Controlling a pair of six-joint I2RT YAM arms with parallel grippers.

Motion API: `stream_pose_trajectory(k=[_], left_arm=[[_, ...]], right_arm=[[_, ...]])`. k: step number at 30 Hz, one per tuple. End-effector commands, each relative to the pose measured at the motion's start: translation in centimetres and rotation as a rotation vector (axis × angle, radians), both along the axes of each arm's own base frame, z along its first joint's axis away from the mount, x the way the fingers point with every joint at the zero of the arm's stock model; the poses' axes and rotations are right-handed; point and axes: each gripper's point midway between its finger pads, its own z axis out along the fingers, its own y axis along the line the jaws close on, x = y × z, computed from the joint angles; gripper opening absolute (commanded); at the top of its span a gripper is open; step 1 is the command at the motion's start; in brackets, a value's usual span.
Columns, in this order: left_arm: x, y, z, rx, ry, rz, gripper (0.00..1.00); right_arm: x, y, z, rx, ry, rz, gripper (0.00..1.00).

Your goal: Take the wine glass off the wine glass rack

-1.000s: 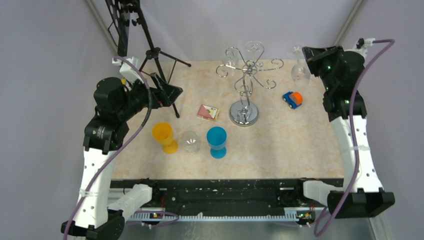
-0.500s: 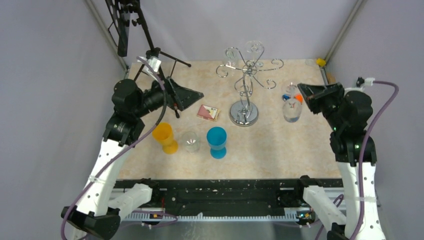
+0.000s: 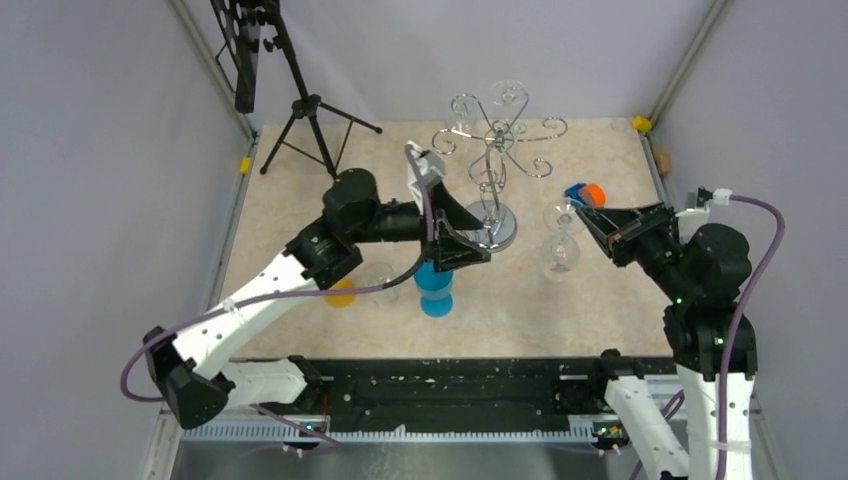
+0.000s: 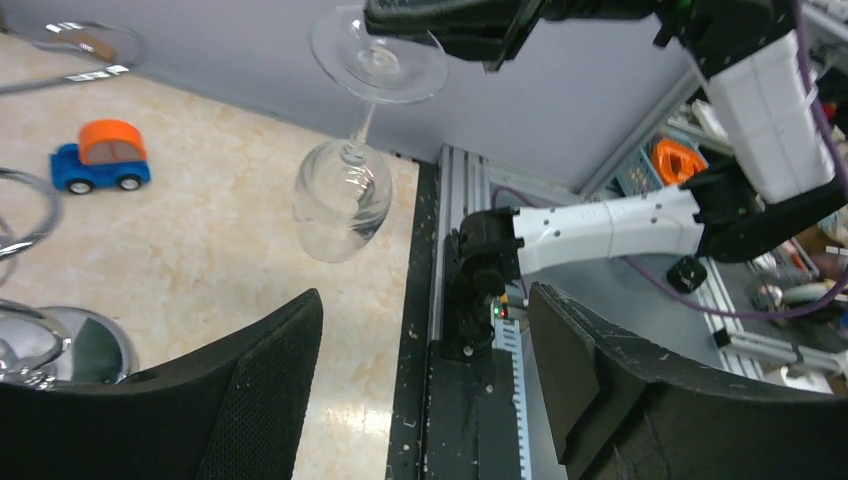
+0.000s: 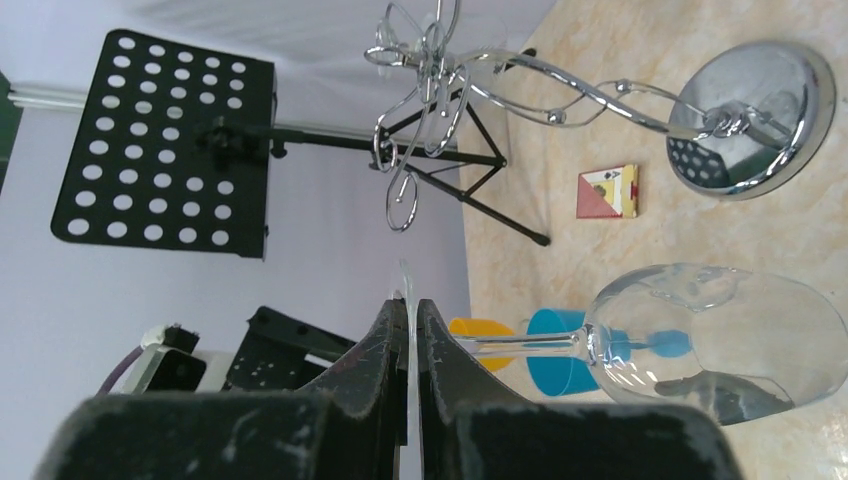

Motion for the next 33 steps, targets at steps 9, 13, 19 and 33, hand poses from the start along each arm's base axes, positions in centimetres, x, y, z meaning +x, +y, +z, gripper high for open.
stream_pose_trajectory(k=[9, 13, 19, 33], left_arm=[[-0.5, -6.0, -0.2, -0.054, -0.365, -0.106, 0.74], [-0.2, -6.9, 0.8, -0.151, -0.449, -0.106, 0.74], [0.4, -9.1, 1.1, -0.181, -0.442, -0.157, 0.73], [-0.4, -10.6, 1.9, -0.234, -0.43, -0.259, 0.47]], right_arm=[[-2.0, 3.3, 4.9, 0.118, -0.195, 0.23, 0.0], [-2.3, 3.7, 5.4, 0.135, -0.205, 0.265, 0.0], [-2.6, 4.2, 5.9, 0.154, -0.223, 0.303, 0.0], [-2.0, 4.3, 4.7, 0.177, -0.196, 0.313, 0.0]])
